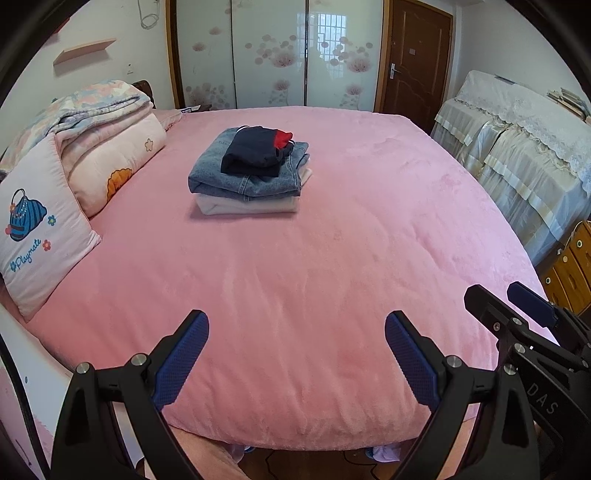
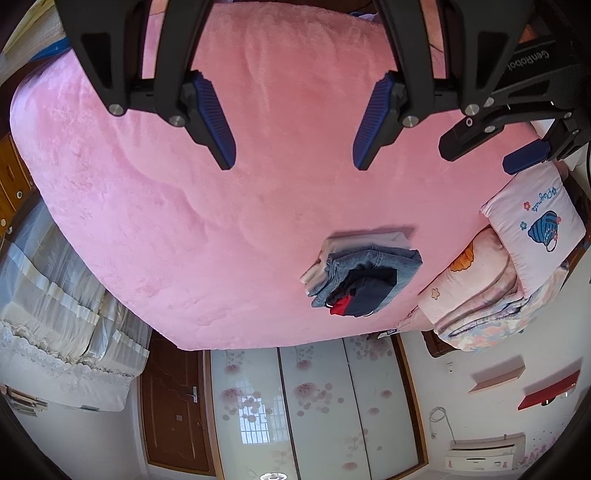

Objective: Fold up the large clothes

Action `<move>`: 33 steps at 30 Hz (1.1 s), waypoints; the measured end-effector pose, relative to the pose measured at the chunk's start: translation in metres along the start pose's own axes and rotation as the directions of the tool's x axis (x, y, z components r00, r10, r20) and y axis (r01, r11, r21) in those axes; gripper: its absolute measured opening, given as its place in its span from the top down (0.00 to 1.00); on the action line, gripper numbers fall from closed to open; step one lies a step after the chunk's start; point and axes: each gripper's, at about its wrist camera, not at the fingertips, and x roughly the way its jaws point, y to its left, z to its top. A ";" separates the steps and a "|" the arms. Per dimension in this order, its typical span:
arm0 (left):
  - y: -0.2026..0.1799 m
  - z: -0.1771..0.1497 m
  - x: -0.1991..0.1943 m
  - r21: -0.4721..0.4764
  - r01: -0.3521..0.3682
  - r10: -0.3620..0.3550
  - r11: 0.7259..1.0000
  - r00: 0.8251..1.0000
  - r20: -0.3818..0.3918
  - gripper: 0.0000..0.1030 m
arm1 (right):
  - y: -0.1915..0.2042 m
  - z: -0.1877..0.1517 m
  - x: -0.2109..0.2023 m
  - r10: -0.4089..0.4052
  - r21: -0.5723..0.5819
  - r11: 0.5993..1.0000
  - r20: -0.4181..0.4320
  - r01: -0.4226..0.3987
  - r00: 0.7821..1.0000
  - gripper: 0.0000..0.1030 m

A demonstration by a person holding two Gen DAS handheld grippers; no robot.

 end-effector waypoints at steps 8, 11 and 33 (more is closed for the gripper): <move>0.003 -0.006 0.003 -0.010 0.008 -0.008 1.000 1.000 -0.015 0.07 | -0.005 -0.006 0.002 0.000 0.020 1.000 -0.010 0.000 1.000 0.27; 0.004 -0.006 0.004 -0.014 0.008 -0.009 1.000 1.000 -0.020 0.07 | -0.004 -0.008 0.002 -0.008 0.014 1.000 -0.005 0.008 1.000 0.27; -0.001 -0.009 0.015 -0.015 0.025 -0.026 1.000 0.997 -0.066 0.07 | -0.008 -0.012 0.003 -0.028 0.022 0.999 -0.016 0.028 0.999 0.27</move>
